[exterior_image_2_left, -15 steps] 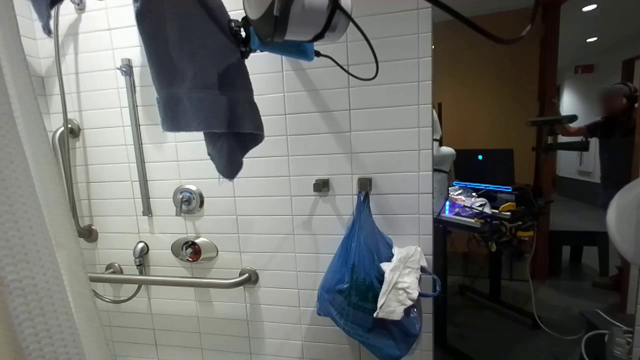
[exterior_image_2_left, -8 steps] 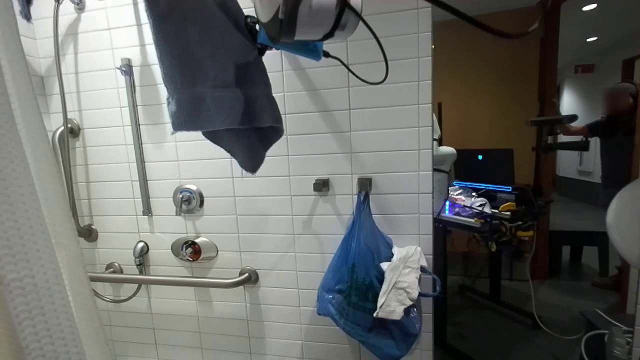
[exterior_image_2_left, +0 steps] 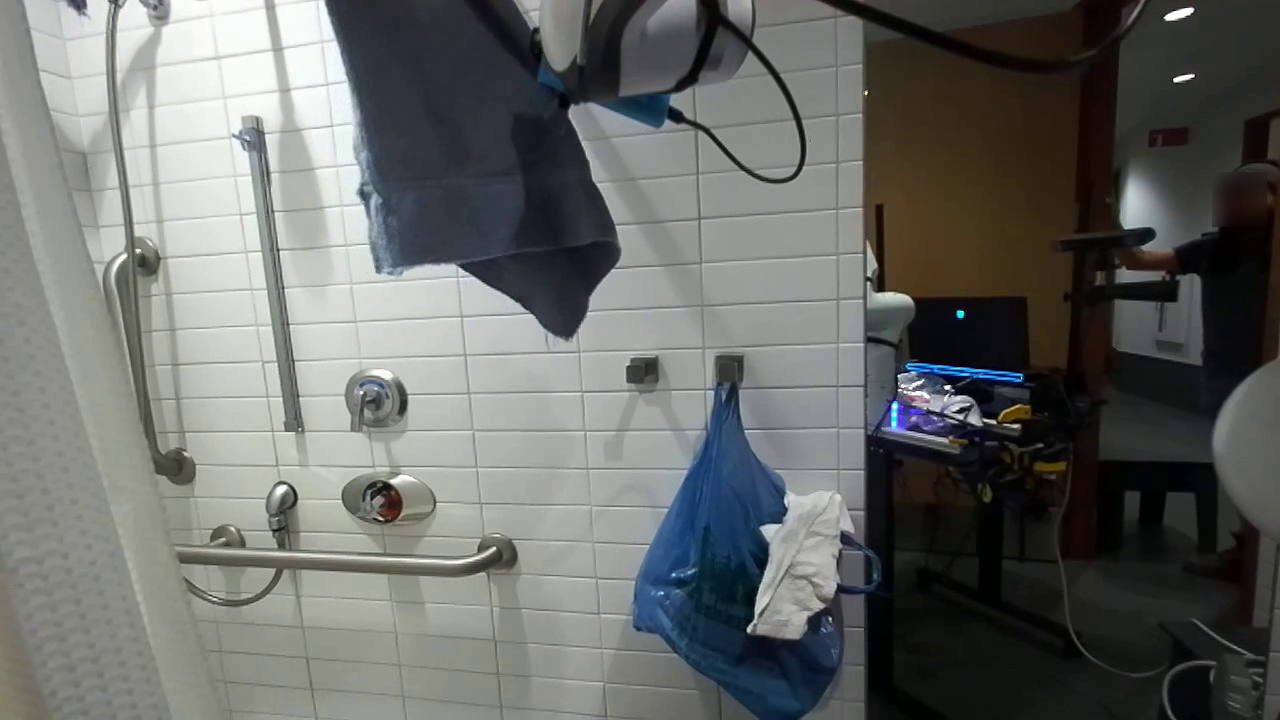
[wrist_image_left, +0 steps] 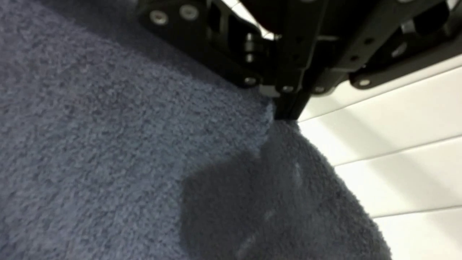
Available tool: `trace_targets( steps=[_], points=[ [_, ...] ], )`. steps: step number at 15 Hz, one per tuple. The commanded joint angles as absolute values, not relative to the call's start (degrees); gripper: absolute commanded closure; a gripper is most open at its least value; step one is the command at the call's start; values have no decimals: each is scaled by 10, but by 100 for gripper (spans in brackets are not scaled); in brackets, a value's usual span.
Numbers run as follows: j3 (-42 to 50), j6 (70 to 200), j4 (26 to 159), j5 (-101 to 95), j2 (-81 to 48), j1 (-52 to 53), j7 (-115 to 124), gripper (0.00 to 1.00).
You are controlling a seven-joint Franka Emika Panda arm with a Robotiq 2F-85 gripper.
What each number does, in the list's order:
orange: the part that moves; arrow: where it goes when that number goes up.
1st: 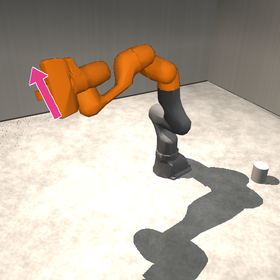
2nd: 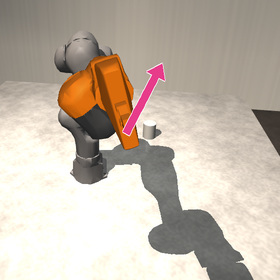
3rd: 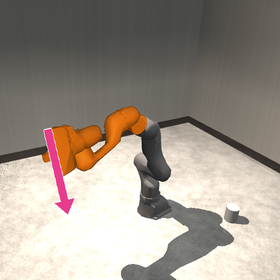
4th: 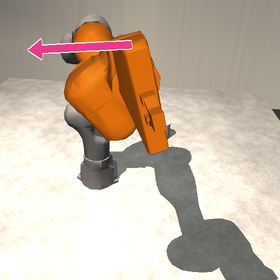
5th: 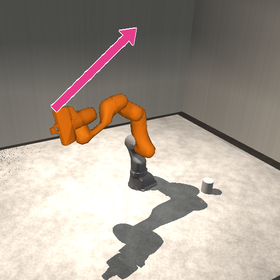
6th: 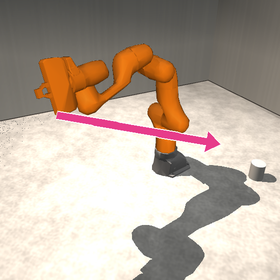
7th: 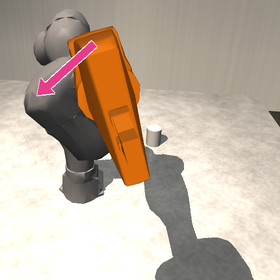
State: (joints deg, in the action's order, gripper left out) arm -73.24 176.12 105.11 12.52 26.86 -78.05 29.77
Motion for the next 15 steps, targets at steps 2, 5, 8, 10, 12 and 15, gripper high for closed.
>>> trace_targets(
  steps=[2, 5, 8, 10, 12, 15],
  points=[
    [-663, 1812, 1124, 157, 339, -743, 341, 100],
    [-622, 1824, 1162, 176, 382, -722, 354, 100],
    [-601, 1824, 1192, 194, 426, -727, 375, 100],
    [-586, 1823, 1214, 203, 451, -724, 387, 100],
    [-571, 1826, 1238, 210, 473, -717, 398, 100],
    [-560, 1835, 1269, 217, 498, -716, 417, 100]
  ],
)
